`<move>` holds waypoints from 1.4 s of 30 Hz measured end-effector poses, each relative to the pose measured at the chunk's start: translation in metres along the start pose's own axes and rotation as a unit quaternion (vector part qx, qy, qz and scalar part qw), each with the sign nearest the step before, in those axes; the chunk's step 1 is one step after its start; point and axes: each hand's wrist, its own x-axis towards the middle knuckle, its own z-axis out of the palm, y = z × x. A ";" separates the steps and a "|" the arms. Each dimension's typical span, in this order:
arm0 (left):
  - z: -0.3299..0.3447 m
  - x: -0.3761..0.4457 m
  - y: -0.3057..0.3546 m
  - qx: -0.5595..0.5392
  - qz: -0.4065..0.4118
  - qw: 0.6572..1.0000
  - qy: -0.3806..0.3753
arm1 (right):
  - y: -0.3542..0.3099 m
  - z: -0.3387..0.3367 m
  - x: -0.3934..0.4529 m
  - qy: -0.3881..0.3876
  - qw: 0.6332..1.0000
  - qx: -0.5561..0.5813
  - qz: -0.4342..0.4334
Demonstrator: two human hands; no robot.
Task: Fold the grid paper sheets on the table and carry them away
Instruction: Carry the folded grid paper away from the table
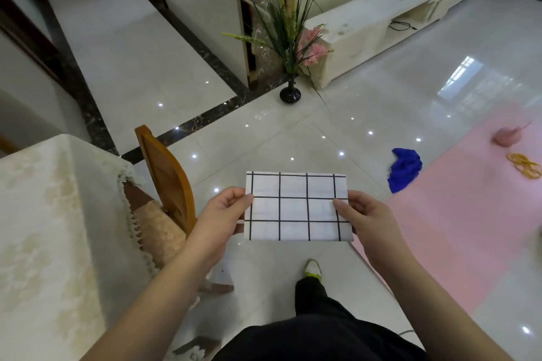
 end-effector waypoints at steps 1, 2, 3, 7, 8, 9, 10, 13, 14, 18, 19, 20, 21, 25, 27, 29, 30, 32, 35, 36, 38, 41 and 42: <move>0.006 0.010 0.007 0.003 -0.003 1.000 0.008 | -0.004 -0.003 0.017 -0.009 1.000 -0.002 0.002; 0.012 0.019 0.015 0.004 -0.005 1.000 0.016 | -0.010 -0.006 0.035 -0.019 1.000 -0.005 0.002; 0.017 0.028 0.024 0.006 -0.005 1.000 0.025 | -0.017 -0.008 0.051 -0.029 1.000 -0.008 0.003; 0.037 0.061 0.058 0.006 -0.011 0.998 0.068 | -0.048 -0.017 0.109 -0.058 0.998 -0.029 -0.007; 0.043 0.069 0.065 0.002 -0.010 0.997 0.076 | -0.058 -0.019 0.122 -0.065 0.997 -0.036 -0.015; 0.048 0.076 0.073 -0.004 -0.011 0.996 0.084 | -0.066 -0.021 0.134 -0.073 0.996 -0.045 -0.019; 0.052 0.082 0.080 -0.011 -0.013 0.996 0.092 | -0.074 -0.022 0.146 -0.080 0.995 -0.054 -0.024; 0.055 0.100 0.095 -0.034 -0.015 0.993 0.115 | -0.095 -0.019 0.174 -0.102 0.992 -0.060 -0.037; 0.056 0.106 0.099 -0.039 -0.013 0.992 0.122 | -0.099 -0.017 0.183 -0.109 0.991 -0.060 -0.040; 0.052 0.132 0.108 -0.054 -0.018 0.987 0.151 | -0.114 -0.004 0.216 -0.141 0.987 -0.060 -0.051; 0.050 0.139 0.110 -0.060 -0.018 0.986 0.155 | -0.117 0.001 0.225 -0.147 0.986 -0.063 -0.050; 0.047 0.145 0.113 -0.063 -0.017 0.985 0.159 | -0.120 0.006 0.233 -0.153 0.985 -0.067 -0.050; 0.043 0.152 0.115 -0.069 -0.015 0.984 0.165 | -0.123 0.012 0.242 -0.160 0.983 -0.069 -0.050; 0.022 0.182 0.127 -0.086 -0.005 0.980 0.179 | -0.137 0.043 0.278 -0.178 0.980 -0.077 -0.038; 0.008 0.200 0.133 -0.091 0.002 0.978 0.189 | -0.145 0.062 0.298 -0.185 0.979 -0.084 -0.038; -0.010 0.219 0.140 -0.106 0.011 0.973 0.205 | -0.154 0.088 0.321 -0.199 0.974 -0.097 -0.038; -0.018 0.227 0.143 -0.113 0.013 0.971 0.209 | -0.157 0.099 0.331 -0.204 0.973 -0.102 -0.038; -0.030 0.238 0.151 -0.122 0.009 0.968 0.219 | -0.164 0.118 0.347 -0.208 0.972 -0.106 -0.038; -0.061 0.258 0.164 -0.139 0.004 0.962 0.235 | -0.176 0.160 0.375 -0.229 0.966 -0.119 -0.037; -0.072 0.265 0.169 -0.140 0.002 0.960 0.241 | -0.179 0.173 0.383 -0.234 0.964 -0.123 -0.039; -0.092 0.278 0.177 -0.143 -0.003 0.957 0.254 | -0.186 0.198 0.399 -0.244 0.961 -0.126 -0.040; -0.113 0.296 0.187 -0.141 -0.005 0.953 0.268 | -0.195 0.229 0.420 -0.257 0.959 -0.118 -0.036; -0.119 0.302 0.191 -0.145 -0.005 0.951 0.273 | -0.198 0.238 0.426 -0.259 0.958 -0.114 -0.036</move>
